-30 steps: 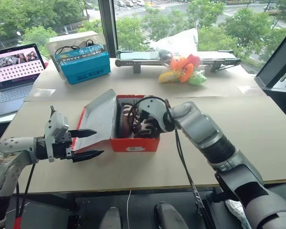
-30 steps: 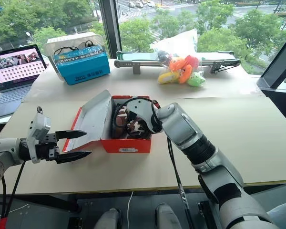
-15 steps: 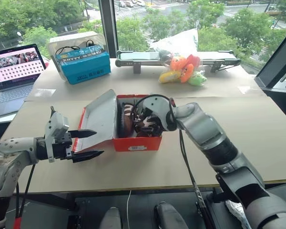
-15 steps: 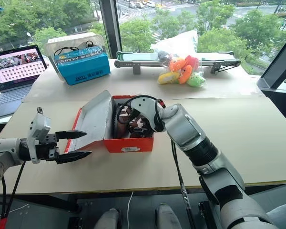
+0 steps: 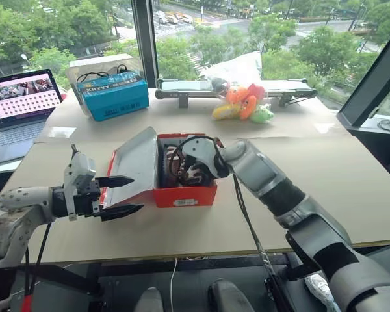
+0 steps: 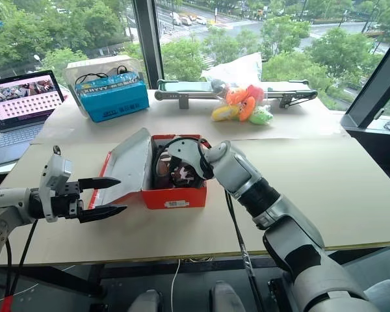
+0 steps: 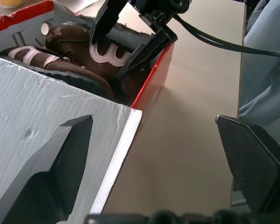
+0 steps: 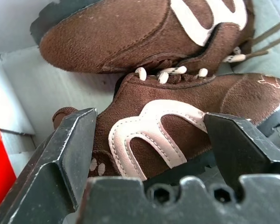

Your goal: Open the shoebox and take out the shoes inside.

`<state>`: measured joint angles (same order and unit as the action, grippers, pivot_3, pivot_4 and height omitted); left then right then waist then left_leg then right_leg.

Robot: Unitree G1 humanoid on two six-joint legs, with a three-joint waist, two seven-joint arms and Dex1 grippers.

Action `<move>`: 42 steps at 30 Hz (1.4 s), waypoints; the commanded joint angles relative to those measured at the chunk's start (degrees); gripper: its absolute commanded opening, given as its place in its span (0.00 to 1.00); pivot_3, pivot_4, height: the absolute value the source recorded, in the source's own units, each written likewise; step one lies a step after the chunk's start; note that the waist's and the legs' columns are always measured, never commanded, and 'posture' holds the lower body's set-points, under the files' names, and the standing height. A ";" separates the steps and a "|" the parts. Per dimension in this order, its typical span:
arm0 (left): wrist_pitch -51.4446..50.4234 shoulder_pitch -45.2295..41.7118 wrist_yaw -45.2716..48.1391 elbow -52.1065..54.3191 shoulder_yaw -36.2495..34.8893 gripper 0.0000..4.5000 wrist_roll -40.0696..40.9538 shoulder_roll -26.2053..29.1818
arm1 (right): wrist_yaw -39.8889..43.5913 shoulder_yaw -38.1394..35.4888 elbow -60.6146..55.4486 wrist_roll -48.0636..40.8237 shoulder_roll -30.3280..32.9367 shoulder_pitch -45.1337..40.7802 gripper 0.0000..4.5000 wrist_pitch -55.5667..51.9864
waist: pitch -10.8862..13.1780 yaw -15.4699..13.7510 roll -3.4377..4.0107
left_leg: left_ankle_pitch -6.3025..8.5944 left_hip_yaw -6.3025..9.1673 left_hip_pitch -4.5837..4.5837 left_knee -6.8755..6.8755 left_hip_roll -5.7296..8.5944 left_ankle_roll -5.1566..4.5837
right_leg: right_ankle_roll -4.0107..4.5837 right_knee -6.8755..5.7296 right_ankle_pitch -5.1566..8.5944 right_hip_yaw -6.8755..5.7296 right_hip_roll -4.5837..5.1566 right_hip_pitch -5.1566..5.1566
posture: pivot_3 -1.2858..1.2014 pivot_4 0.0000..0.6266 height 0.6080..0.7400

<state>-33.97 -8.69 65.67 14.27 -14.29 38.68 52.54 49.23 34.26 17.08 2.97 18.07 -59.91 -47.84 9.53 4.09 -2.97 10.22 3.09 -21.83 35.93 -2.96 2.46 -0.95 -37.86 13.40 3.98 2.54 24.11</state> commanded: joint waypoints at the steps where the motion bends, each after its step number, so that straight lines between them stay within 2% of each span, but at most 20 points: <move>1: -0.04 -0.50 -0.43 1.50 -0.74 1.00 0.72 0.04 | 1.63 3.85 8.42 2.07 -1.24 3.58 0.94 -0.26 | -0.17 -0.02 -0.12 | 0.00 0.00 0.02 0.00 0.00 0.01 | 0.00 0.04 0.00 0.00 0.00 0.00 | 0.52 0.24 0.70; 2: -0.10 -0.53 -0.45 1.48 -0.76 1.00 0.75 0.01 | 1.63 3.37 8.94 2.36 -1.61 3.46 0.94 -0.08 | -0.24 -0.03 -0.15 | 0.00 0.00 0.05 0.00 -0.01 0.01 | 0.00 0.07 0.00 0.00 0.00 0.00 | 0.52 0.24 0.70; 6: -0.11 -0.64 -0.51 1.37 -0.71 1.00 0.72 0.01 | 1.60 1.79 10.10 2.87 -2.71 3.01 0.72 0.20 | -0.35 -0.04 -0.15 | 0.22 -0.01 0.17 -0.04 -0.04 0.37 | 0.02 0.11 0.01 0.00 0.00 0.01 | 0.52 0.24 0.70; 15: -0.15 -1.12 -0.40 1.22 -0.47 1.00 0.86 -0.02 | 2.15 -0.12 9.71 3.61 -3.87 2.89 0.04 -0.46 | -0.28 -0.57 -0.03 | 0.12 0.01 -0.23 -0.05 -0.02 0.19 | 0.03 0.11 0.01 -0.01 0.00 0.13 | 0.52 0.24 0.70; 16: -0.15 -1.17 -0.37 1.20 -0.45 1.00 0.88 -0.02 | 2.07 -0.54 9.64 3.47 -4.11 2.74 0.01 -0.76 | -0.26 -0.76 -0.01 | 0.05 0.00 -0.31 -0.05 -0.01 0.08 | 0.03 0.13 0.01 -0.01 0.01 0.17 | 0.52 0.24 0.70; 23: -0.06 -1.33 -0.24 1.22 -0.25 1.00 0.82 -0.07 | 0.90 -2.42 9.57 4.26 -5.00 0.54 0.01 0.27 | -0.22 -0.68 0.05 | 0.13 -0.01 -0.48 -0.10 -0.03 0.21 | -0.05 0.33 0.06 -0.01 0.00 0.23 | 0.52 0.24 0.70; 27: -0.24 -1.49 -0.29 1.28 -0.22 1.00 0.99 -0.09 | 1.99 -4.01 4.08 3.80 -3.87 -2.62 0.01 -1.84 | -0.04 -0.62 0.17 | 0.14 -0.01 -0.51 -0.09 -0.02 0.22 | -0.05 0.32 0.05 -0.01 0.00 0.26 | 0.52 0.24 0.70; 29: -0.21 -1.50 -0.34 1.27 -0.11 1.00 0.93 -0.14 | 3.07 -6.03 -2.41 2.32 -2.44 -4.39 0.01 -6.46 | 0.30 -0.81 0.20 | 0.14 0.00 -0.60 -0.08 -0.02 0.22 | -0.05 0.33 0.05 -0.01 0.01 0.34 | 0.52 0.24 0.70; 35: -0.17 -1.45 -0.64 1.26 0.13 1.00 0.87 -0.58 | 1.53 -14.21 -19.52 -3.08 -0.25 -5.74 0.01 -24.25 | 0.57 -1.25 0.44 | 0.11 0.04 -2.38 -0.03 -0.01 0.20 | -0.50 -0.06 -0.16 -0.01 -0.04 2.13 | 0.52 0.24 0.70; 39: -0.24 -1.36 -0.73 1.40 0.38 1.00 0.89 -0.86 | -4.07 -19.54 -27.30 -4.18 -1.28 -4.64 0.01 -36.21 | 0.60 -0.80 0.44 | 0.17 0.04 -2.53 -0.09 -0.01 0.10 | -0.13 -0.12 -0.32 -0.03 -0.04 2.30 | 0.52 0.24 0.70; 42: -0.31 -1.44 -0.72 1.39 0.61 1.00 0.94 -0.96 | -10.22 -24.42 -30.99 -3.42 -3.94 -2.62 0.19 -43.83 | 0.63 -0.67 0.44 | 0.18 0.02 -2.54 -0.05 0.00 0.10 | -0.24 -0.10 -0.26 -0.03 -0.02 2.27 | 0.52 0.24 0.70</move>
<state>-34.06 -9.45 64.81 14.29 -13.31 38.66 51.57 43.12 13.68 -9.85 -0.94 14.99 -63.68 -86.88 10.16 3.42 -2.52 10.40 3.11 -24.37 35.90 -2.96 2.56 -1.46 -37.95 13.30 3.95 2.52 26.37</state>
